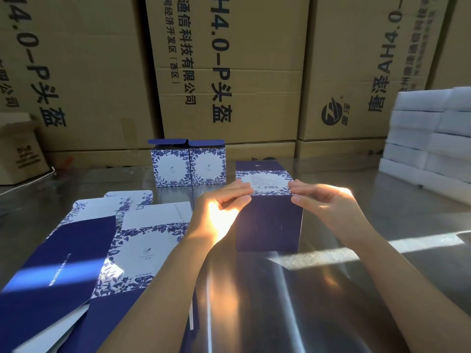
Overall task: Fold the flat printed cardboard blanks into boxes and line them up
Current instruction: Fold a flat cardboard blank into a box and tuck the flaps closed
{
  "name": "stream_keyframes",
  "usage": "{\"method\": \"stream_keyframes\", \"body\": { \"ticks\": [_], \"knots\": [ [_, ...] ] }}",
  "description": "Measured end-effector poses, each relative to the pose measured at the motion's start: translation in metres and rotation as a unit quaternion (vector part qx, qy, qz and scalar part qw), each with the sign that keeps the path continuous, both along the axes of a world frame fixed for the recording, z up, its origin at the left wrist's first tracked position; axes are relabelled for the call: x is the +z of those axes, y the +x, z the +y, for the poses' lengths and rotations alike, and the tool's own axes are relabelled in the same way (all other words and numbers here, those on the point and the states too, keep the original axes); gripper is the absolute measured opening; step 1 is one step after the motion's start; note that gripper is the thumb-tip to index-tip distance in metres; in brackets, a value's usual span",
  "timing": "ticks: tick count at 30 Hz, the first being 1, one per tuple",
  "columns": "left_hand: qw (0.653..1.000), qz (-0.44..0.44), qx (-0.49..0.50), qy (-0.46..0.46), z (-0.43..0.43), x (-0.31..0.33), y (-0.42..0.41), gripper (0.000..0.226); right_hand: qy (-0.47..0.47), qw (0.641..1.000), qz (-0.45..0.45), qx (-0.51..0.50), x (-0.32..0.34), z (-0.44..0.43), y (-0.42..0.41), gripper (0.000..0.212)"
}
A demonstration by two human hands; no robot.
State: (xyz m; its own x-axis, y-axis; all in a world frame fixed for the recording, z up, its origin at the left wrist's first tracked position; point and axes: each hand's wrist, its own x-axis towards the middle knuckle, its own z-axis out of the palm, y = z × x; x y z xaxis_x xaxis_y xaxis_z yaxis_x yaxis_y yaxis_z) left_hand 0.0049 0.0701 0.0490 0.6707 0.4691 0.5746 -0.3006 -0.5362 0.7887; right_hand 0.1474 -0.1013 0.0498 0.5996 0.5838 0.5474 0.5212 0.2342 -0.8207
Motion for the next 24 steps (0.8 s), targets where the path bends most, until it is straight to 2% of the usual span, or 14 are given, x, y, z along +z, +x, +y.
{"method": "stream_keyframes", "body": {
  "ticks": [12, 16, 19, 21, 24],
  "knots": [
    [0.999, -0.022, 0.025, 0.004, -0.002, -0.003, 0.002, 0.025, 0.030, 0.999, 0.014, -0.021, -0.003, 0.002, 0.000, 0.021],
    [0.998, -0.030, 0.051, 0.035, 0.000, -0.008, 0.003, 0.027, 0.038, 0.998, -0.028, -0.041, -0.011, 0.008, -0.004, 0.021],
    [0.990, 0.004, 0.083, 0.111, 0.003, -0.015, 0.002, 0.043, -0.016, 0.992, -0.094, -0.087, -0.018, 0.010, -0.006, 0.033],
    [0.984, 0.036, 0.088, 0.153, 0.004, -0.019, 0.002, 0.056, -0.083, 0.971, -0.182, -0.132, -0.024, 0.010, -0.007, 0.052],
    [0.973, 0.075, 0.097, 0.195, 0.007, -0.022, 0.004, 0.074, -0.123, 0.957, -0.239, -0.105, -0.031, 0.014, -0.008, 0.084]
  ]
}}
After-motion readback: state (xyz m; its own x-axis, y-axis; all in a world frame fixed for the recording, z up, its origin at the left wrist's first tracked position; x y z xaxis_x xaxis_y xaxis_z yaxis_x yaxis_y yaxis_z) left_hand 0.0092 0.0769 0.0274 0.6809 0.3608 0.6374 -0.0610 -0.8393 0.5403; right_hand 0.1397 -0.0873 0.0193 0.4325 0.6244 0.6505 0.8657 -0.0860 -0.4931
